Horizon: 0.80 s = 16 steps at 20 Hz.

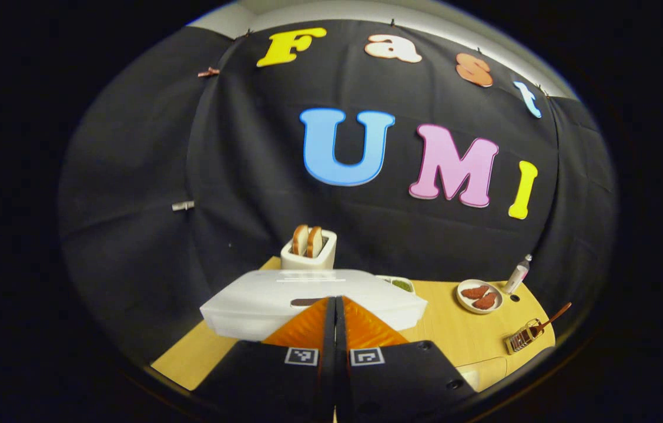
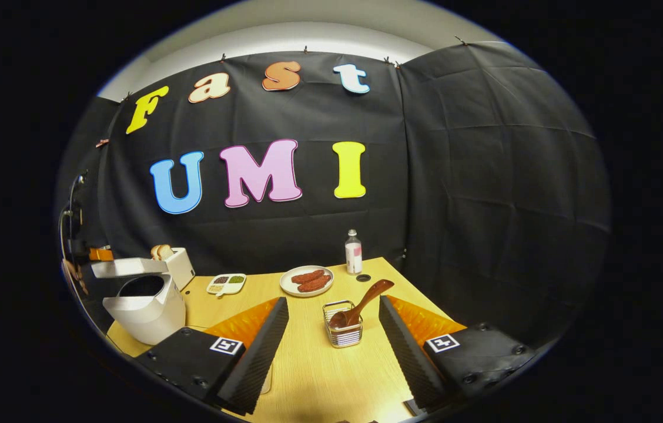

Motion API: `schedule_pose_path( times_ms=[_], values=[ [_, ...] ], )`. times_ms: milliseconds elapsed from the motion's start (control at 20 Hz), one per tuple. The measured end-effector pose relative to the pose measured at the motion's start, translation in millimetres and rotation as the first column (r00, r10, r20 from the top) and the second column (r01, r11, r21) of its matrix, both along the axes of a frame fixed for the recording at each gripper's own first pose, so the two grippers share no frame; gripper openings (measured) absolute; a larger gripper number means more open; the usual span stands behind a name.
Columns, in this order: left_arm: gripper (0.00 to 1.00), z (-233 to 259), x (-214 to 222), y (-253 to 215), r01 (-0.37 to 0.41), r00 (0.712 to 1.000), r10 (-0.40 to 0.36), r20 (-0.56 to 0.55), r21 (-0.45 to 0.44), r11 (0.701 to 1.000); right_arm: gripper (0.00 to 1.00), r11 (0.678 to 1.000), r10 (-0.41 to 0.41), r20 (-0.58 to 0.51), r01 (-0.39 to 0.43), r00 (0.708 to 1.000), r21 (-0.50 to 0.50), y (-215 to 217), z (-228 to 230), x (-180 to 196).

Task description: Close the left gripper, press the button to open the rice cooker; take a wooden spoon from the chopstick holder with the right hand, scoop a spoonful of rice and pour it into the rice cooker, then put the wooden spoon back into the chopstick holder.

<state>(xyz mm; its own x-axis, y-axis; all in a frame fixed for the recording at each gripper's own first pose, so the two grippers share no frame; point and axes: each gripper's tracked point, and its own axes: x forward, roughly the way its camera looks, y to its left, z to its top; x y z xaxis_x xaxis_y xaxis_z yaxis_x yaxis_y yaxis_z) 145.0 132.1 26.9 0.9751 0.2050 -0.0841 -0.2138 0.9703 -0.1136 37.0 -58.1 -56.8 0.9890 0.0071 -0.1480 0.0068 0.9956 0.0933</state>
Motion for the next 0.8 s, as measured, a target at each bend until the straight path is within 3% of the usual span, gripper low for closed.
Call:
schedule_pose_path(
  times_ms=[300,500,700,800],
  values=[
    [0.07,31.3,-56.5,-40.0,0.000,0.994,0.000,0.113,0.006,1.000,0.97,1.000,0.023,0.024,-0.023,0.999,-0.012,-14.4,9.9,31.1],
    [0.08,28.9,-87.3,-64.1,-0.013,0.993,0.008,0.120,0.038,0.999,0.97,0.999,0.035,0.020,-0.034,0.999,-0.015,-27.3,10.5,54.4],
    [0.14,20.0,-103.2,-89.0,-0.022,0.991,0.022,0.130,0.002,1.000,0.97,0.998,0.058,-0.021,-0.058,0.998,0.007,-35.4,-3.4,76.3],
    [0.23,17.2,-108.6,-99.5,-0.026,0.991,0.026,0.135,0.002,1.000,0.97,0.998,0.070,-0.044,-0.069,0.997,0.010,-40.2,-12.0,86.0]
  ],
)
